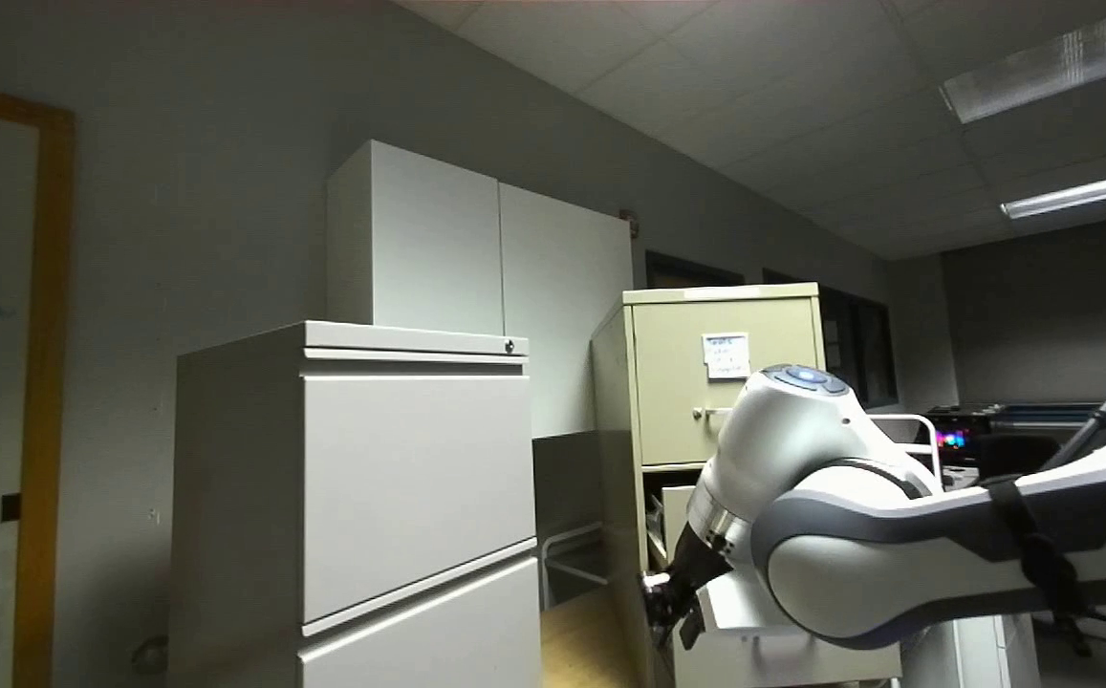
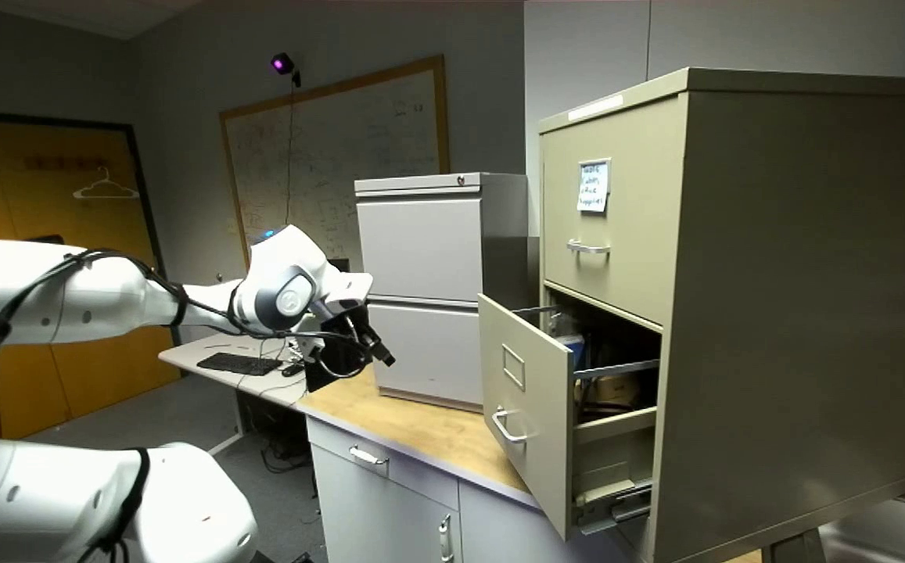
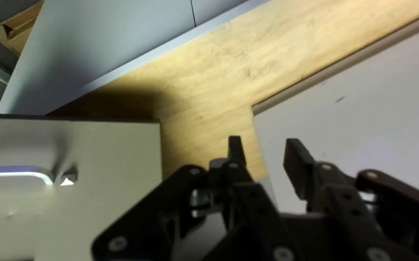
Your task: Close the bottom drawer of the beige file cabinet
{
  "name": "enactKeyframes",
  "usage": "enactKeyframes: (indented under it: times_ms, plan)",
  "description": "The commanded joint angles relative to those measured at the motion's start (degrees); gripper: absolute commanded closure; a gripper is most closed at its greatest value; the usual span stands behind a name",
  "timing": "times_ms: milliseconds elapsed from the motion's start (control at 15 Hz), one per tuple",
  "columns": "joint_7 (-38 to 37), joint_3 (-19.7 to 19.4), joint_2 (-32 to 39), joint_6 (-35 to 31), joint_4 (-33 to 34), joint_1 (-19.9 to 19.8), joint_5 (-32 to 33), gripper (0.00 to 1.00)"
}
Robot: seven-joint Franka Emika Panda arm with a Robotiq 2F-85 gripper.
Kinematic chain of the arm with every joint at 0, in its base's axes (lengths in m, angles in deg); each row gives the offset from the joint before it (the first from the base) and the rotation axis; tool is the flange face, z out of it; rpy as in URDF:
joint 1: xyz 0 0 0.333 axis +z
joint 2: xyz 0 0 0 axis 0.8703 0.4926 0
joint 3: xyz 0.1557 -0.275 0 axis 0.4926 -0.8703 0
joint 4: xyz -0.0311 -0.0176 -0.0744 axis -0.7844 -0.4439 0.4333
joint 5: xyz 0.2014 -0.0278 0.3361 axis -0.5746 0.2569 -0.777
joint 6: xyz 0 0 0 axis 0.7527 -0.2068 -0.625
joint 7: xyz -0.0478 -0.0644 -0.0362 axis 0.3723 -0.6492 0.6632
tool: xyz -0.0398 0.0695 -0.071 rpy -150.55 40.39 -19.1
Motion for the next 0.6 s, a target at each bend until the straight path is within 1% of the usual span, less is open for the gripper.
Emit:
enactKeyframes:
  times_ms: [0, 133, 200, 267, 533]
  plan:
    - [-6.4, 1.4, 3.6, -7.1, 1.9, -8.0, 2.6, 0.9]
    - [-8.9, 1.5, 4.8, -9.9, 1.9, -12.3, 3.7, 0.94]
    - [-10.2, 1.8, 5.4, -11.2, 1.9, -14.3, 4.2, 0.98]
    - [-11.2, 1.7, 5.9, -11.6, 2.0, -16.1, 4.7, 0.93]
    - [-16.3, 3.0, 8.0, -15.0, 2.2, -22.8, 7.1, 0.9]
